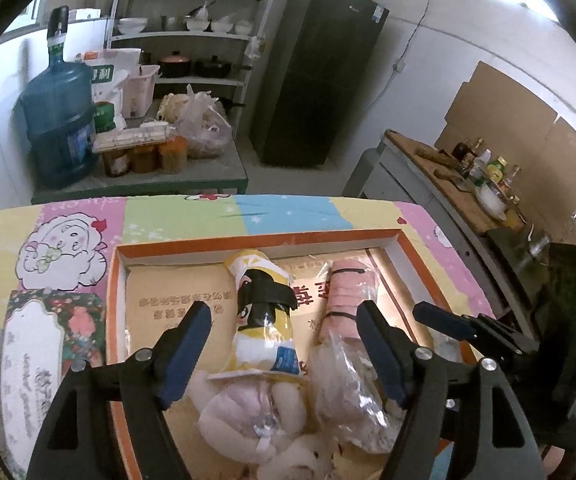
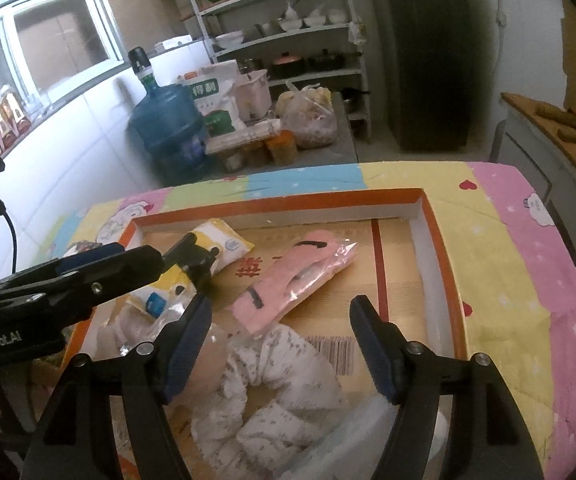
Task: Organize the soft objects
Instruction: 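Lift both open tools up out of the box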
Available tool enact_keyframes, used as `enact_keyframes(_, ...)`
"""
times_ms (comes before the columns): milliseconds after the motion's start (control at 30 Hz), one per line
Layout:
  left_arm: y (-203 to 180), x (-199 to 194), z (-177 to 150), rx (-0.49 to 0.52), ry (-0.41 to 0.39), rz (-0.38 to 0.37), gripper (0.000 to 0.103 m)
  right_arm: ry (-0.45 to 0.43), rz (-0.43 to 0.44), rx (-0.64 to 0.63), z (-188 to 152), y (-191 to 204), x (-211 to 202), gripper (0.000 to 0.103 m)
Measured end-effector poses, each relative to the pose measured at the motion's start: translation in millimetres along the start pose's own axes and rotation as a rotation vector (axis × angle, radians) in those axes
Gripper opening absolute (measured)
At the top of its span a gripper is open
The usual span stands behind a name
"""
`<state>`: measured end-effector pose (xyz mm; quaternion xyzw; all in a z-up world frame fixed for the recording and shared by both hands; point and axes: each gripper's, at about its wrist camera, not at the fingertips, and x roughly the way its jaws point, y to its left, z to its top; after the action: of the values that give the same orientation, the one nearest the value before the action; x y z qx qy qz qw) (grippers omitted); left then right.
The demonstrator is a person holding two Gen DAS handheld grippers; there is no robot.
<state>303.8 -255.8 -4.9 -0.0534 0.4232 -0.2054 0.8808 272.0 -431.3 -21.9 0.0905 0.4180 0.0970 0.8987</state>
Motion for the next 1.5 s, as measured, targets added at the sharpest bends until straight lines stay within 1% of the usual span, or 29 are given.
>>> enact_keyframes(267,-1,-28,-11,0.027,-0.032,0.022,0.075,-0.033,-0.013,-0.013,-6,15,-20,0.073)
enact_keyframes(433,2,-48,-20,0.039,-0.066,0.066,0.075,-0.057,-0.014,-0.029,-11,30,-34,0.073)
enact_keyframes(567,8,-64,-28,0.037,-0.086,0.067,0.075,-0.069,-0.011,-0.041,-17,42,-44,0.073)
enact_keyframes(867,15,-92,-43,0.057,-0.140,0.102,0.075,-0.098,-0.021,-0.060,-29,65,-61,0.073)
enact_keyframes(1367,27,-136,-69,0.077,-0.211,0.134,0.075,-0.184,-0.049,-0.102,-54,111,-93,0.073)
enact_keyframes(1500,27,-152,-81,0.091,-0.251,0.170,0.075,-0.204,-0.046,-0.104,-64,123,-99,0.073)
